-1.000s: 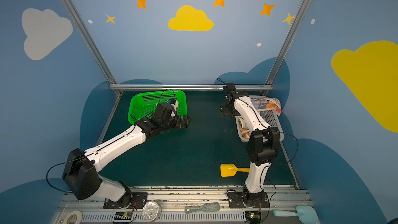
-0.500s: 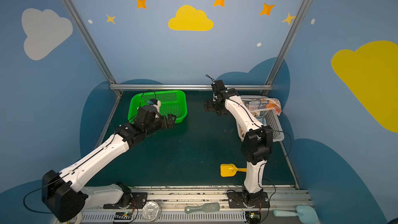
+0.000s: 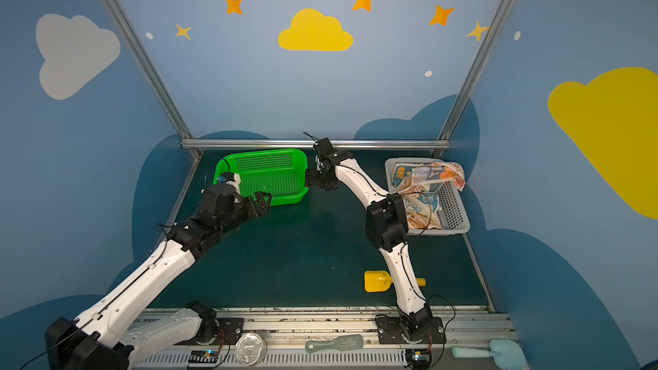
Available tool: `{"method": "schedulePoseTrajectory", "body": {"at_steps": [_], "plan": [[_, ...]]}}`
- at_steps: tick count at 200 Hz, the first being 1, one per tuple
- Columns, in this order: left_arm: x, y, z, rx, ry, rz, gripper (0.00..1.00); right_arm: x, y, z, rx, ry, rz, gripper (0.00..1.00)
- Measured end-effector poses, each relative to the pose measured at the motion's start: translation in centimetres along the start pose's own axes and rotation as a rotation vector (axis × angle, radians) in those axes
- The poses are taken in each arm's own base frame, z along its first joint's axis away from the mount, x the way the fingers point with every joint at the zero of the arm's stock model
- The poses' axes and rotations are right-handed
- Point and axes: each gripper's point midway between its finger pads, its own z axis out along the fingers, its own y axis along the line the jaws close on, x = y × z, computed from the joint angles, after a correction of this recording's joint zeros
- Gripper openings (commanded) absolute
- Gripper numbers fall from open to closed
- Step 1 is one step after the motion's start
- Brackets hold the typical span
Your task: Fold and stack the towels
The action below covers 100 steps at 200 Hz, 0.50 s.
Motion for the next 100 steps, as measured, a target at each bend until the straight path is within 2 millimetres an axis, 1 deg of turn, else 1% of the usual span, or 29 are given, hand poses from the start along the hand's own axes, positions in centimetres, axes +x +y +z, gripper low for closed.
{"method": "schedulePoseTrajectory", "body": {"at_steps": [29,63,73,100], "plan": [[-0.2,1.8,0.3,-0.041,-0.006,-0.032,1.00,-0.6,0.5,1.8,-0.024,-0.010,-0.011,0.72],[-0.5,4.1,0.5,-0.077,-0.007,-0.093,1.00,-0.5,1.5,3.1,-0.038,-0.023,-0.031,0.61],[-0.3,4.6,0.7,-0.077,0.002,-0.117,1.00,-0.5,2.0,3.4,-0.039,-0.031,-0.036,0.59],[0.7,5.9,1.0,-0.086,0.035,-0.167,1.00,-0.4,3.2,4.1,-0.031,-0.059,-0.046,0.48]]}}
